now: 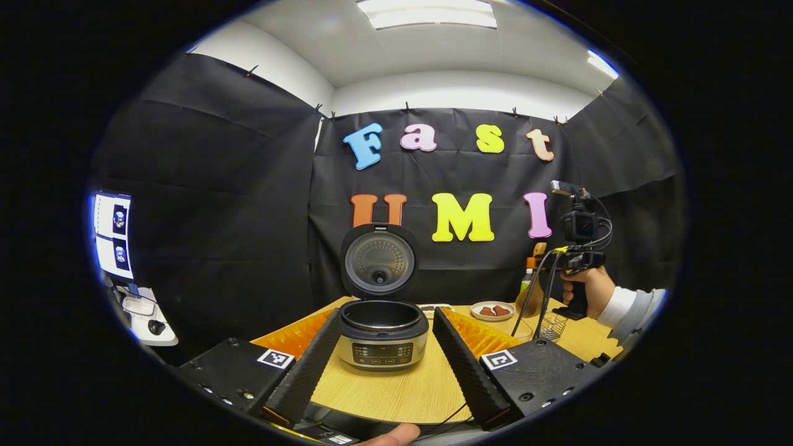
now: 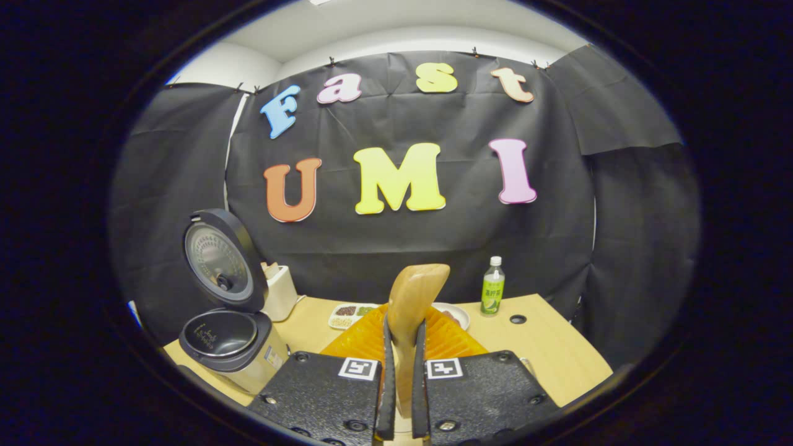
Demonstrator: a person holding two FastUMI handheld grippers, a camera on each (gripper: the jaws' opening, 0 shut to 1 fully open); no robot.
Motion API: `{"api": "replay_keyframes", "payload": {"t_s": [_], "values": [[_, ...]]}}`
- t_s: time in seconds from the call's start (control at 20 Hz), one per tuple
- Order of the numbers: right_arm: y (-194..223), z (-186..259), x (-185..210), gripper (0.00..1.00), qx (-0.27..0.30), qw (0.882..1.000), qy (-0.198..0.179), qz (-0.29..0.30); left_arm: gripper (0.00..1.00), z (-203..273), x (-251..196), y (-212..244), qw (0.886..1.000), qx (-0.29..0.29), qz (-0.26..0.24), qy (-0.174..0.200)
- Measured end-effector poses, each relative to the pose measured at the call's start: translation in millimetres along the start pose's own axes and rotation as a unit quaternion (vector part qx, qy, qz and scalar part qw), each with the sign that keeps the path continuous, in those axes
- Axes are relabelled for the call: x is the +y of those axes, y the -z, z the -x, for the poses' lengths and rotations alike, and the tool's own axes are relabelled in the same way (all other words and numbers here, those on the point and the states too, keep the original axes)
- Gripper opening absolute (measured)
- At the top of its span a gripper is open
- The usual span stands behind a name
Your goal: Close the left gripper, press the button to open the rice cooker; take a wooden spoon from the chopstick holder with the right hand, scoop a spoonful of rice and pour it into the rice cooker, then put the wooden spoon back into the chopstick holder.
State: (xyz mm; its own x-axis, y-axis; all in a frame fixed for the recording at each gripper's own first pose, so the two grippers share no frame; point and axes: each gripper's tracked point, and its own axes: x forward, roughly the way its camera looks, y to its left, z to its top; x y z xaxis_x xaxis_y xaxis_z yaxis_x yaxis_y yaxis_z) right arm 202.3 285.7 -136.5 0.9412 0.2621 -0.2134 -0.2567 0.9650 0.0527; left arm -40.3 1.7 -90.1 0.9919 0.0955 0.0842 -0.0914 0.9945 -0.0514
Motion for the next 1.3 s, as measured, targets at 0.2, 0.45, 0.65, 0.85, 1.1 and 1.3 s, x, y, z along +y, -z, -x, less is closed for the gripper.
{"api": "replay_keyframes", "payload": {"t_s": [0.2, 0.45, 0.65, 0.85, 1.1, 1.3], "values": [[40.8, -21.2, 7.2, 0.16, 0.022, 1.0, 0.014, 0.003, 0.94, -3.2, 3.0, 1.9, 1.0, 0.002, 0.003, -0.002], [82.2, -33.9, 4.3, 0.15, 0.04, 0.999, 0.033, 0.001, 0.94, -5.8, -3.0, 0.9, 1.0, 0.002, -0.002, 0.006], [93.4, -34.5, -0.2, 0.16, 0.025, 0.997, 0.065, 0.022, 0.94, -4.8, -4.4, 2.0, 1.0, 0.0, 0.001, 0.004], [111.7, -26.7, 17.1, 0.16, 0.038, 0.998, 0.033, -0.036, 0.94, -3.6, -7.2, 0.0, 1.0, -0.002, -0.001, 0.012], [124.8, -14.5, 37.7, 0.16, 0.056, 0.997, -0.005, -0.047, 0.94, -4.3, -6.6, 0.2, 1.0, -0.001, -0.002, 0.011], [129.9, -11.2, 49.7, 0.16, 0.065, 0.994, -0.024, -0.079, 0.94, -3.8, -8.4, -0.6, 1.0, -0.002, -0.003, 0.012]]}}
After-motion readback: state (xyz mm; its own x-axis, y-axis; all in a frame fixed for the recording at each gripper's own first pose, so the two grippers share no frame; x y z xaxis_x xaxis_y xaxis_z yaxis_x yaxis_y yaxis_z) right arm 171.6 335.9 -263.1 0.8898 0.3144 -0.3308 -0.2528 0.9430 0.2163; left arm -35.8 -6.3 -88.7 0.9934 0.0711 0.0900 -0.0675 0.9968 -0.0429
